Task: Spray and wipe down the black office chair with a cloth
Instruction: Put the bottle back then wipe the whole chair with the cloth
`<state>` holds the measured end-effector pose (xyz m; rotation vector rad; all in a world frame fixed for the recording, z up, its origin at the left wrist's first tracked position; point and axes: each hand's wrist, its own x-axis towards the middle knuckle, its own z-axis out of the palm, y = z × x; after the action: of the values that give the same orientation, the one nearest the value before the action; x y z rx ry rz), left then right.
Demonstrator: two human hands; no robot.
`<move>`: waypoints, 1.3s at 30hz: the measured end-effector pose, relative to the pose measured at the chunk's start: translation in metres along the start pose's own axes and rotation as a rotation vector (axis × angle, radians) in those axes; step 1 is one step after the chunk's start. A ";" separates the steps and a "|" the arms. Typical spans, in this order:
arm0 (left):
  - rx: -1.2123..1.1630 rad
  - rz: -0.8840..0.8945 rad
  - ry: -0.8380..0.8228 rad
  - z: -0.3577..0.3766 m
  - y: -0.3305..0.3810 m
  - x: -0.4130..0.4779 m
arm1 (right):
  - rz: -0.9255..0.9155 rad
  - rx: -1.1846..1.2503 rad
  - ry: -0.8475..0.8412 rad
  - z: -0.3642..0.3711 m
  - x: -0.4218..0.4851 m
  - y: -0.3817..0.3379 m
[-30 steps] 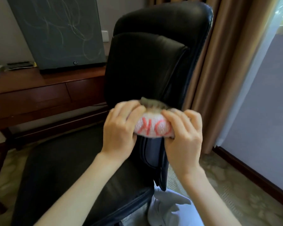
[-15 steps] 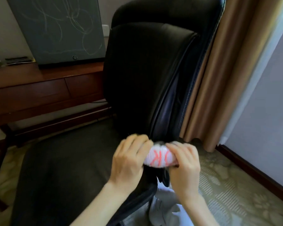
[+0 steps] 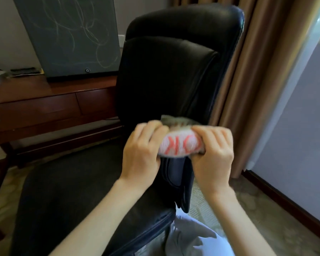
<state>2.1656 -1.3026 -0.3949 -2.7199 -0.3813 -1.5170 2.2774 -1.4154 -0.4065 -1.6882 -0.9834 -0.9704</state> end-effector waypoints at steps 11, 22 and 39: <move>-0.054 -0.116 -0.300 0.051 -0.012 -0.122 | 0.245 0.043 -0.272 0.041 -0.138 0.036; 0.045 0.045 0.154 -0.029 0.004 0.084 | -0.152 0.028 0.103 -0.008 0.100 -0.005; -0.040 -0.079 -0.250 0.036 -0.005 -0.065 | 0.197 0.015 -0.127 0.034 -0.074 0.028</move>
<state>2.1623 -1.3064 -0.4691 -2.9685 -0.4714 -1.2124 2.2817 -1.4042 -0.4918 -1.8132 -0.8840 -0.7334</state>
